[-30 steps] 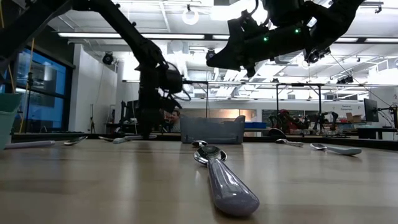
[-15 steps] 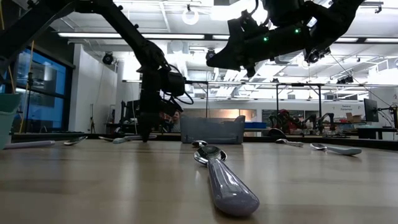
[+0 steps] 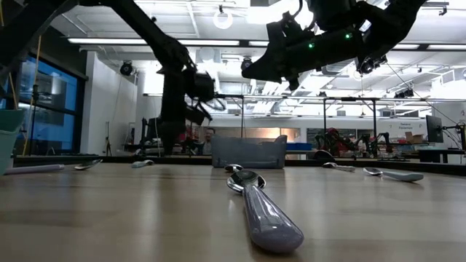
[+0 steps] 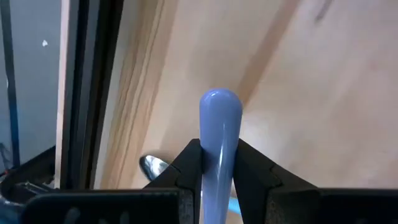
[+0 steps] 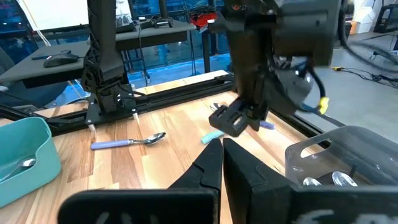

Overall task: Sort silverware by color (type)
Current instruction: Put the purple spoon into the orange bin

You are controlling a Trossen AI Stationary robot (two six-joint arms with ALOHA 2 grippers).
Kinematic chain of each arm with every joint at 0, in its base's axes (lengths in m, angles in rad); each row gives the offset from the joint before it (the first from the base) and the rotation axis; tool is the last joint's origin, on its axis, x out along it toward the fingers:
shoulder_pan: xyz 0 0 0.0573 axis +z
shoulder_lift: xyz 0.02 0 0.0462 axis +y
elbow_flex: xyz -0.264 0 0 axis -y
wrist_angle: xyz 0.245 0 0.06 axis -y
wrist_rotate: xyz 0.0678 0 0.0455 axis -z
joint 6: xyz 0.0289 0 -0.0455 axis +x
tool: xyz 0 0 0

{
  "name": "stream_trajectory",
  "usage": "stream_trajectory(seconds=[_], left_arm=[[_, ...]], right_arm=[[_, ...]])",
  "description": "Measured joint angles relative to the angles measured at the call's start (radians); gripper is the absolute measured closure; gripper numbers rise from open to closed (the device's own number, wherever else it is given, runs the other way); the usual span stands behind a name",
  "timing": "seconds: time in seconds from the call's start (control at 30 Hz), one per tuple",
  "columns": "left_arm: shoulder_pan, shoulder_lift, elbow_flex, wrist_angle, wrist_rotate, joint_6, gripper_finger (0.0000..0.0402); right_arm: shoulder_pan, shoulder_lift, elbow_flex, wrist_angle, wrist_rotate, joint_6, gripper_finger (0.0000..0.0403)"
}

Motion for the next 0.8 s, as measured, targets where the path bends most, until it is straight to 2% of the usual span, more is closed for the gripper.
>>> stream_trajectory(seconds=[0.2,0.37,0.57,0.63,0.8], left_arm=[[-0.037,-0.155,-0.023,0.029,0.014,-0.073,0.0352],[-0.106,-0.361,-0.174,0.174,0.145,-0.166,0.0352],[-0.213,-0.642,-0.45,0.503,0.229,-0.3,0.0352],[-0.247,-0.723,-0.54,0.642,0.274,-0.351,0.0352],[-0.324,-0.842,-0.746,1.032,0.401,-0.451,0.0352]], right_arm=[[0.002,0.0,0.0,0.0,0.0,-0.016,0.0403],[0.019,-0.002,0.0,-0.023,0.0,-0.076,0.0403],[0.028,-0.03,0.001,-0.091,-0.006,-0.076,0.0403],[0.027,-0.03,0.001,-0.088,-0.053,-0.04,0.0403],[0.043,-0.013,0.007,-0.044,-0.087,0.009,0.0392]])
